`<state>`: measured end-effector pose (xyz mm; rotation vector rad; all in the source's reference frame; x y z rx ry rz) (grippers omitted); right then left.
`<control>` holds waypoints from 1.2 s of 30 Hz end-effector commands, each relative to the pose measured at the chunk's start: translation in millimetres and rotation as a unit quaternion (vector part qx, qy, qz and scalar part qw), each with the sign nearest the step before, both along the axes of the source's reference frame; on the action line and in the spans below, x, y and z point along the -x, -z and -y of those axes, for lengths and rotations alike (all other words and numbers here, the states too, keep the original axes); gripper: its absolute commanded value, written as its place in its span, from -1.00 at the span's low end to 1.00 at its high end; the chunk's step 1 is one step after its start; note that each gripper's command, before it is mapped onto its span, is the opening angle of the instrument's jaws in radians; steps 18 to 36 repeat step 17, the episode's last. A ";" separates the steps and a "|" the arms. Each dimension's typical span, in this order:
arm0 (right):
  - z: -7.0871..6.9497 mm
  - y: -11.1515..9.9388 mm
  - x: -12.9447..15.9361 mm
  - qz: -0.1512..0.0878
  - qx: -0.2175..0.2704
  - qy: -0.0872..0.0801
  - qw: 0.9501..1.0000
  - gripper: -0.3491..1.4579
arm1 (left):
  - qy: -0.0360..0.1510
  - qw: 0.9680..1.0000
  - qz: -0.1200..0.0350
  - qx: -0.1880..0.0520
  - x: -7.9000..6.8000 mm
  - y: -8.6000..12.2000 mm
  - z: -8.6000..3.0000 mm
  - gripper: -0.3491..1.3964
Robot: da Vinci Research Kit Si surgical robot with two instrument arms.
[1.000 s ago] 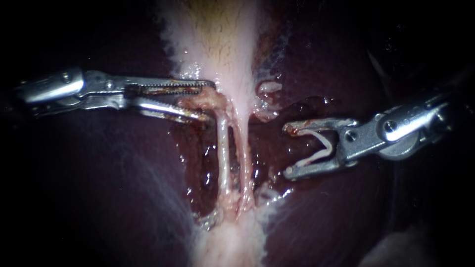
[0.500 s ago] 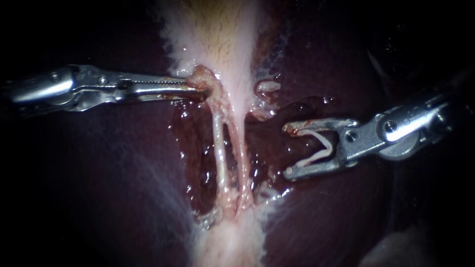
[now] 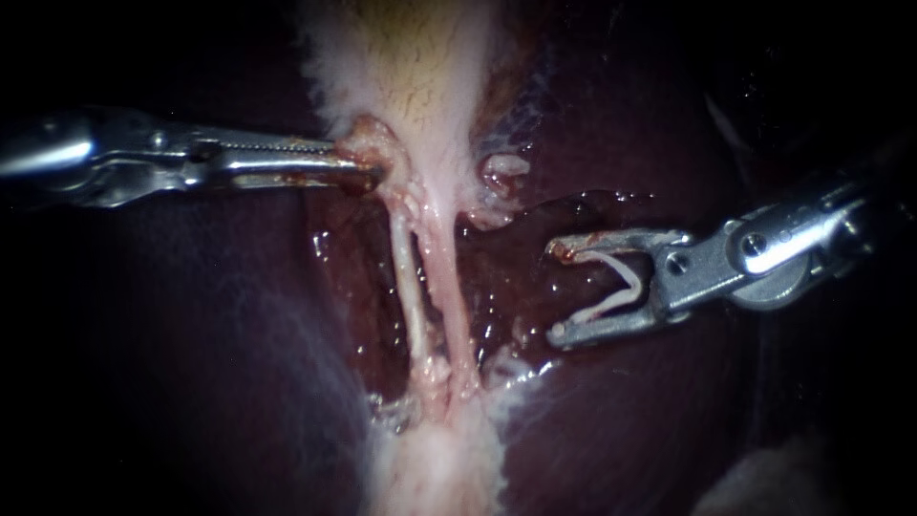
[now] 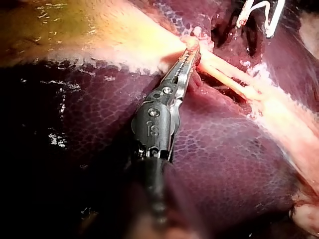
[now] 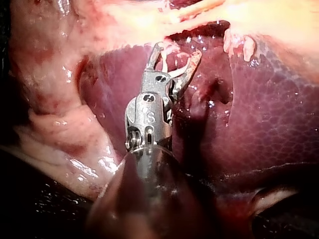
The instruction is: Grabbing gallbladder
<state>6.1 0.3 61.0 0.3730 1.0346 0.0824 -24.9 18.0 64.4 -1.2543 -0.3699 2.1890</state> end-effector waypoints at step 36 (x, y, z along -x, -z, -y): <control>0.0 0.0 0.0 0.000 0.000 0.000 1.000 -0.06 | 0.006 1.000 0.008 0.000 -0.1 2.1 0.1 -1.00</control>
